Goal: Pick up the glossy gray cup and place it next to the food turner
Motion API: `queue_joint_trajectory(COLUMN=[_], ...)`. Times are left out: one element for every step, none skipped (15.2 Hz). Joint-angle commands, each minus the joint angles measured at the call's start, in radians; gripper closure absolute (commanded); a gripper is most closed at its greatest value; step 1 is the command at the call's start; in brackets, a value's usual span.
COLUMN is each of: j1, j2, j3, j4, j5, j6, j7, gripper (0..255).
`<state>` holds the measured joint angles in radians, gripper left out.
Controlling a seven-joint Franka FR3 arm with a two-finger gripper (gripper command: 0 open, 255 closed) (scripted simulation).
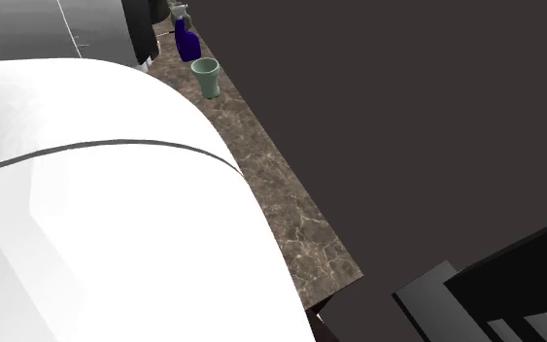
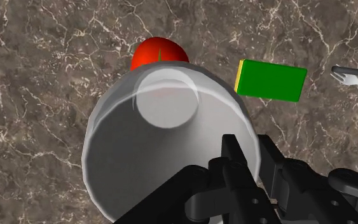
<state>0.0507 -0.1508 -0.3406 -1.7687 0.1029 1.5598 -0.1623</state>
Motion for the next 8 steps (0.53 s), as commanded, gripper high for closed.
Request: queue_joint_trajectory(j1=[0.020, 0.030, 0.040, 0.051, 0.061, 0.071, 0.081, 0.091], j2=[0.011, 0.018, 0.026, 0.034, 0.044, 0.055, 0.066, 0.079], j3=[0.026, 0.039, 0.051, 0.064, 0.076, 0.087, 0.099, 0.110], j4=[0.008, 0.013, 0.020, 0.028, 0.038, 0.048, 0.060, 0.073], j5=[0.010, 0.015, 0.020, 0.025, 0.030, 0.035, 0.040, 0.044], j6=[0.010, 0.013, 0.017, 0.020, 0.023, 0.026, 0.029, 0.031], j7=[0.046, 0.068, 0.089, 0.111, 0.132, 0.153, 0.174, 0.195], gripper=[255, 255, 255, 255, 255, 255, 255, 255])
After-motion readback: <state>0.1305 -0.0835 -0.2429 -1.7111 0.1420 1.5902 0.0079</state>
